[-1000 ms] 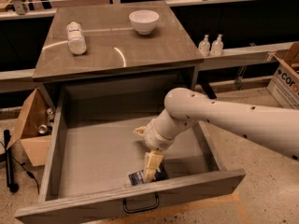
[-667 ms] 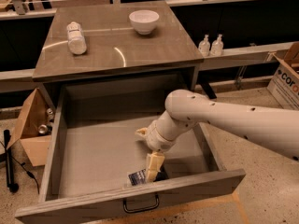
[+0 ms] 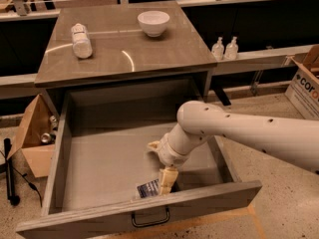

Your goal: Pick rxbar blueberry from top drawer and place on counter

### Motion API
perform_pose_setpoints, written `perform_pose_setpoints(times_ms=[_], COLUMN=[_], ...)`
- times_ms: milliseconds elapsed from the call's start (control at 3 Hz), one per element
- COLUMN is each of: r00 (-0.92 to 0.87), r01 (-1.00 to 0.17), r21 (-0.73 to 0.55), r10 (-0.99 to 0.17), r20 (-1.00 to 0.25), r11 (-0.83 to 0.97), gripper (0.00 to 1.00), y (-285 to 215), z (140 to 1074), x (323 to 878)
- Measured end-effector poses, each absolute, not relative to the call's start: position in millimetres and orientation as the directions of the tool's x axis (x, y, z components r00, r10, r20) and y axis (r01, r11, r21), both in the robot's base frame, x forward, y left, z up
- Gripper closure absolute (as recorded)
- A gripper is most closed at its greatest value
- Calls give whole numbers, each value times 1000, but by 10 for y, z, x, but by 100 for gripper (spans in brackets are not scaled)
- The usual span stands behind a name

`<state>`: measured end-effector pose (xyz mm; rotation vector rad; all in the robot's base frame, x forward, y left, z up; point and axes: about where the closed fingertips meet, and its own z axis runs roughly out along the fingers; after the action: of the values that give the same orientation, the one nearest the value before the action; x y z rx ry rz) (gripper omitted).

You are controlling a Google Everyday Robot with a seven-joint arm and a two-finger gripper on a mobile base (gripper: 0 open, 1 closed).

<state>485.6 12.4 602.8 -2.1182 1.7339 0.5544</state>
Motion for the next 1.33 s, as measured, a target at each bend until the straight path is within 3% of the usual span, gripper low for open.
perform_pose_setpoints(times_ms=[333,667,1333], r00=[209,230,266], r01=[-977,-973,-963], r21=[-75,-119,-169], r10=[-856,-857,-845], r20=[-472,-461,-463], r11=[-197,-197,-211], gripper=[0,15,62], y=[123,129,123], z=[6036,6021,6041], x=[4890,4925,4978])
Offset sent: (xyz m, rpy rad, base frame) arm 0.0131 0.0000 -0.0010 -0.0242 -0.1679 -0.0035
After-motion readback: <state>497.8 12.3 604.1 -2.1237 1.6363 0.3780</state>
